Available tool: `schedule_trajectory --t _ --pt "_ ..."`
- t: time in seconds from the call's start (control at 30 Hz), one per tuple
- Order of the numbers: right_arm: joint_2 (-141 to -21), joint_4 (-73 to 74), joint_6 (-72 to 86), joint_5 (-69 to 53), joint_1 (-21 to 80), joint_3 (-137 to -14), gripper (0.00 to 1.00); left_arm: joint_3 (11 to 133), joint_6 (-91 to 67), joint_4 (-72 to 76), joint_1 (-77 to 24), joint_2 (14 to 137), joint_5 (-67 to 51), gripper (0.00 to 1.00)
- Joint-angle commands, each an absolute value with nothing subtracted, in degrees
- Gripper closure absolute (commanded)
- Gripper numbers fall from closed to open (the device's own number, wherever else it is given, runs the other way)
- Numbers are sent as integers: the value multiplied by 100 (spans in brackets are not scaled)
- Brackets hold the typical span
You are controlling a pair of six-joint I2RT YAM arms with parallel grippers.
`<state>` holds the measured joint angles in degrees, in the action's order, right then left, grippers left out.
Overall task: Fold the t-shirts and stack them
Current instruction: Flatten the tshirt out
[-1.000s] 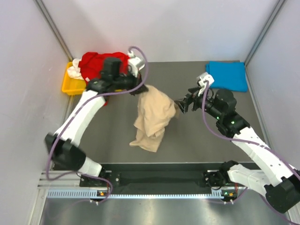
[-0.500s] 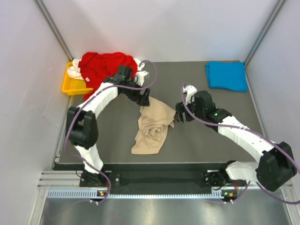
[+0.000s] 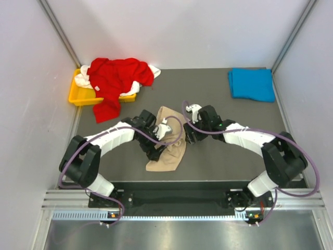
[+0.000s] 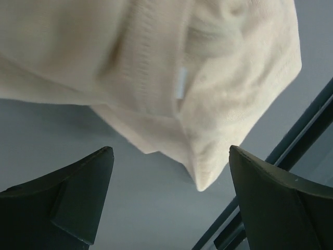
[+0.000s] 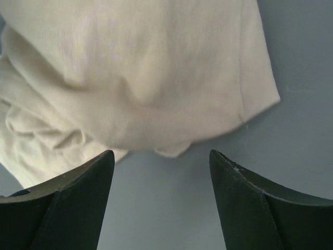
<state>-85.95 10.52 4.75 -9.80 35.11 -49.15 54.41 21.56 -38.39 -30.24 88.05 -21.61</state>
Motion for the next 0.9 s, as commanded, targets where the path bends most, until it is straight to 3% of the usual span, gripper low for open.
schedule_trajectory --t 0.0,0.03,0.13,0.17,0.23,0.27,0.43,0.57,0.67,0.87 --pt "-8911 598 316 -1222 3507 -5475 27 5274 2408 -3551 -3295 8754 -1890 3" --pt "-9051 554 334 -1222 3507 -5510 30 5256 2408 -3525 -3331 8771 -1890 4" --pt "-9184 536 369 -1125 3472 -5590 57 5177 2364 -3384 -3498 8868 -1890 16" --pt "-9193 536 378 -1090 3472 -5590 73 5142 2347 -3332 -3524 8903 -1872 39" --pt "-9089 536 422 -1046 3419 -5555 91 5159 2338 -3322 -3551 9008 -1846 66" --pt "-9027 545 439 -1020 3402 -5502 100 5203 2312 -3340 -3551 9026 -1793 100" --pt "-8177 1202 580 -870 3340 -5370 100 5729 2153 -3428 -2911 8509 -1020 100" --pt "-7288 2187 642 -1184 3392 -5431 100 6380 2153 -3270 -1681 7911 -765 100" --pt "-6594 2846 589 -1564 3664 -5598 100 6898 2206 -3216 -706 7568 -878 100" --pt "-5459 3067 1080 -2004 3797 -5888 100 8129 2294 -4173 -115 7409 -1160 100"
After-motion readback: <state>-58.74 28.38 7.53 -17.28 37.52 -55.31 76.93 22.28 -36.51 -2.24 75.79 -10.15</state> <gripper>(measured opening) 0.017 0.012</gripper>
